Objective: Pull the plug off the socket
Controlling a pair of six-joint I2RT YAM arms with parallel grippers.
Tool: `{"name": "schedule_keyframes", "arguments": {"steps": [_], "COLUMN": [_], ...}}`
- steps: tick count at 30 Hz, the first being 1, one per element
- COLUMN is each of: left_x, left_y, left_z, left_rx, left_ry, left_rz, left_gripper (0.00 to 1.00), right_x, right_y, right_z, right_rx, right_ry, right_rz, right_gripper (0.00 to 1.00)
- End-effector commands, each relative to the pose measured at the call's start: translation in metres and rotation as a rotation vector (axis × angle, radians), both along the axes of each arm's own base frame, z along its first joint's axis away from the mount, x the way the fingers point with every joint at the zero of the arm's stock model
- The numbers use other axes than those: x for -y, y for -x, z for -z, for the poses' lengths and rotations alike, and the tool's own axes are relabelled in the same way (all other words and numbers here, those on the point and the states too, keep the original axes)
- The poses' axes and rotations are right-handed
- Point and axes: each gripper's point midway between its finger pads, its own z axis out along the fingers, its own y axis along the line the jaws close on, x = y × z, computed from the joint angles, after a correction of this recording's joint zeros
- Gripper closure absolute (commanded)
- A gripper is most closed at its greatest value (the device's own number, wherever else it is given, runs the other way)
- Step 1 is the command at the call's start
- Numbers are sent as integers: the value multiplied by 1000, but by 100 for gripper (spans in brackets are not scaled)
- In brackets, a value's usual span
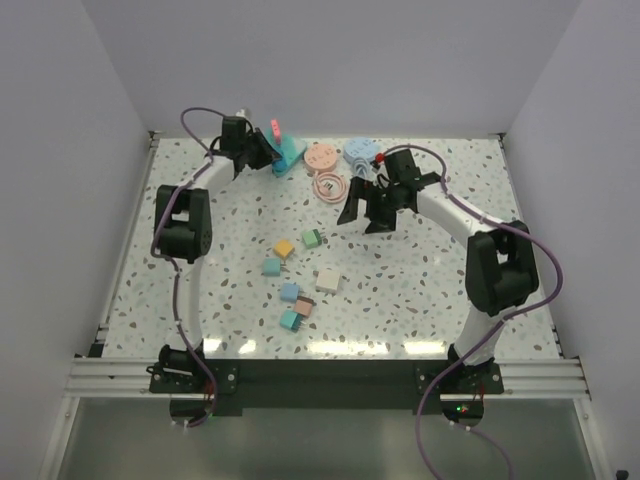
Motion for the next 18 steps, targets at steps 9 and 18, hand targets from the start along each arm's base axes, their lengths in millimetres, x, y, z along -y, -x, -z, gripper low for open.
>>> {"name": "schedule_keyframes", "arguments": {"steps": [9, 18], "left_x": [-8, -17], "left_y": [87, 173], "left_z": [-25, -31], "left_rx": [8, 2], "left_ry": [-20, -11], "left_rz": [62, 73], "left_gripper": [100, 100], "right_x": [-44, -85], "right_y": [-33, -89], "right_z": [-6, 14], "right_rx": [37, 53], "right_ry": [-245, -482], "right_rz": [-49, 87], "right_gripper": [65, 100]}}
